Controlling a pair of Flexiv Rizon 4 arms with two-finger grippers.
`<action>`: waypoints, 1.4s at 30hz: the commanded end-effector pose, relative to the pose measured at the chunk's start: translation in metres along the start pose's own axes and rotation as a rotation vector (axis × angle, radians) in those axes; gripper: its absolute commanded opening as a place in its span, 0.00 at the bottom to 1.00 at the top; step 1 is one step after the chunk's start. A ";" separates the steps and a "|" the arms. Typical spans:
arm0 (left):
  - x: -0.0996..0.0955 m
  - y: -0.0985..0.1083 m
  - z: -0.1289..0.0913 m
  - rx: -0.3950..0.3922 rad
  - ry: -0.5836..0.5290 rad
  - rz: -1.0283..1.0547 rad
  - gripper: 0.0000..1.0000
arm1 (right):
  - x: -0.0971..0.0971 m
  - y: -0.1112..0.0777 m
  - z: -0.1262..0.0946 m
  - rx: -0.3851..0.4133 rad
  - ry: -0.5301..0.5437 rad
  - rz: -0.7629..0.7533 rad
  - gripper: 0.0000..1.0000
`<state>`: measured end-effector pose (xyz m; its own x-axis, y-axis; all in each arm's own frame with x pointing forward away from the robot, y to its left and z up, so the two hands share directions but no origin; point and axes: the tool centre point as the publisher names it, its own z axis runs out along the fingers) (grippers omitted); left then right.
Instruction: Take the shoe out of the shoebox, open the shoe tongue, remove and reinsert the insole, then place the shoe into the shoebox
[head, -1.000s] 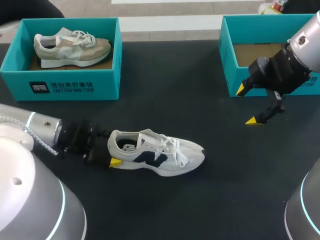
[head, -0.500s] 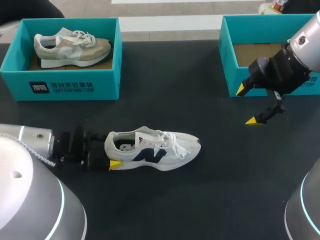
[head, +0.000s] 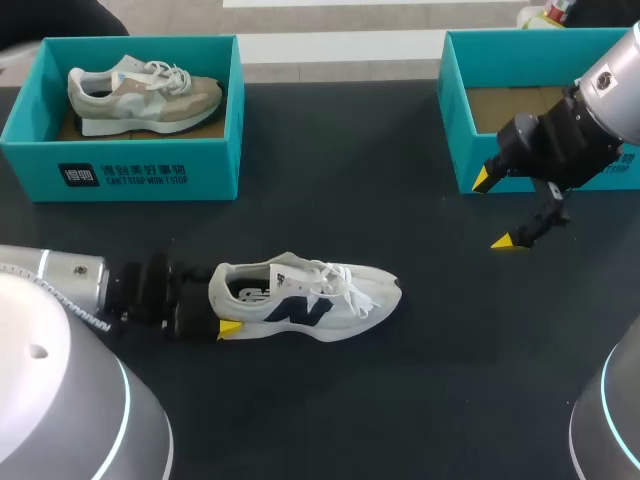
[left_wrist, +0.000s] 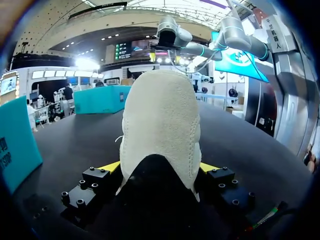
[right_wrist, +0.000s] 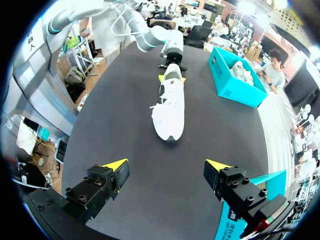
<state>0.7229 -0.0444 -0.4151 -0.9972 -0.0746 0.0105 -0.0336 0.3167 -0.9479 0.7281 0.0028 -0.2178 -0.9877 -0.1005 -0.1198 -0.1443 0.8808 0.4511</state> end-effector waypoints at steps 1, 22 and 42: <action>0.000 0.000 0.000 0.000 -0.001 0.001 0.00 | 0.000 0.000 0.001 0.002 0.000 0.000 1.00; 0.000 0.000 0.000 0.000 -0.001 0.001 0.00 | -0.037 0.029 0.014 0.060 -0.491 0.703 1.00; 0.000 0.000 0.000 0.000 -0.001 0.001 0.00 | -0.064 0.109 0.064 0.230 -0.598 0.998 1.00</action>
<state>0.7231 -0.0442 -0.4154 -0.9972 -0.0740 0.0105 -0.0334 0.3155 -0.9483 0.7480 0.0826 -0.2113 -0.6007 0.7966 -0.0683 0.6727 0.5498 0.4951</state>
